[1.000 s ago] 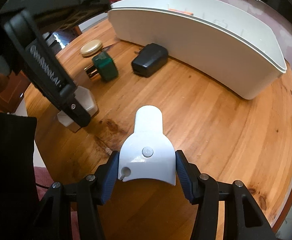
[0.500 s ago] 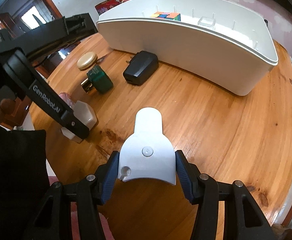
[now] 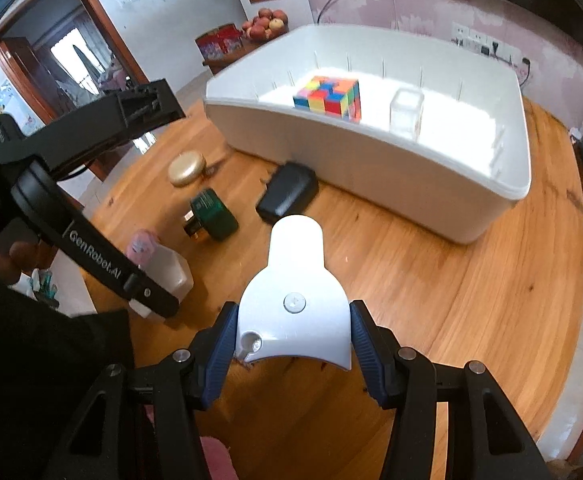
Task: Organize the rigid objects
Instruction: 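Lift the beige box and white plastic piece and carry them over the tray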
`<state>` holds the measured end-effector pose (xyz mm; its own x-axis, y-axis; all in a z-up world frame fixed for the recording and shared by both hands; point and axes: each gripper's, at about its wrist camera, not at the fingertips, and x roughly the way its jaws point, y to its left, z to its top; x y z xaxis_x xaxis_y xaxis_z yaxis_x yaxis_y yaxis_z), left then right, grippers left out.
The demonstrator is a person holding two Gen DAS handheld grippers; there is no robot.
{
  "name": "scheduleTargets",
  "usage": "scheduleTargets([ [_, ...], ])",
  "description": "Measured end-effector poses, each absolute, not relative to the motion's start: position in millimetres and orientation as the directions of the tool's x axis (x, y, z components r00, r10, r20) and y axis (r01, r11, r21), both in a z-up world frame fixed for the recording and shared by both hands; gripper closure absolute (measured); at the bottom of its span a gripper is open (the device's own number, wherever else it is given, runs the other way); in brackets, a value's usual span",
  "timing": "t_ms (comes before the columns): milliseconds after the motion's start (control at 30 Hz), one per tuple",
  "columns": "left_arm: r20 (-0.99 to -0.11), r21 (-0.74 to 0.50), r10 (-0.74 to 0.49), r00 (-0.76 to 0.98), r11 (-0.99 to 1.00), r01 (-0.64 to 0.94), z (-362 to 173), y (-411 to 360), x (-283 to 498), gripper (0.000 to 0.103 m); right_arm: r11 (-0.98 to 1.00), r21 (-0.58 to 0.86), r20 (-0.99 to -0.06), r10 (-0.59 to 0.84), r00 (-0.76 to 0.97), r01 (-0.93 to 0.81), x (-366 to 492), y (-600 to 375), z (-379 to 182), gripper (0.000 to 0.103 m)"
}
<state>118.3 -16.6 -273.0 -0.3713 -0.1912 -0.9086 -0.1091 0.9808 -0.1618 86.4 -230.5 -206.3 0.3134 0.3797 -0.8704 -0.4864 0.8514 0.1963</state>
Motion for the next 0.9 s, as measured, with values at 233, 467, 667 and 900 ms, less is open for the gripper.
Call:
scheduleTargets([
  [233,-0.942,-0.167,-0.193,-0.274,0.979,-0.114,-220,-15,116,0.058,0.840,0.198,-0.820,0.424,0.385,-0.505,97,-224,-178,0.047],
  [467,-0.977,-0.156,-0.170,-0.131,0.981,-0.112,-169,-4,120,0.058,0.837,0.170,-0.779,0.437,0.449,-0.520,106,-222,-155,0.047],
  [667,-0.989,-0.145,-0.148,-0.020,0.982,-0.125,-137,10,145,0.058,0.855,0.150,-0.747,0.427,0.510,-0.496,116,-229,-144,0.047],
  [900,-0.987,-0.151,-0.143,0.069,0.979,-0.140,-116,10,172,0.058,0.887,0.148,-0.726,0.399,0.560,-0.438,133,-238,-144,0.047],
])
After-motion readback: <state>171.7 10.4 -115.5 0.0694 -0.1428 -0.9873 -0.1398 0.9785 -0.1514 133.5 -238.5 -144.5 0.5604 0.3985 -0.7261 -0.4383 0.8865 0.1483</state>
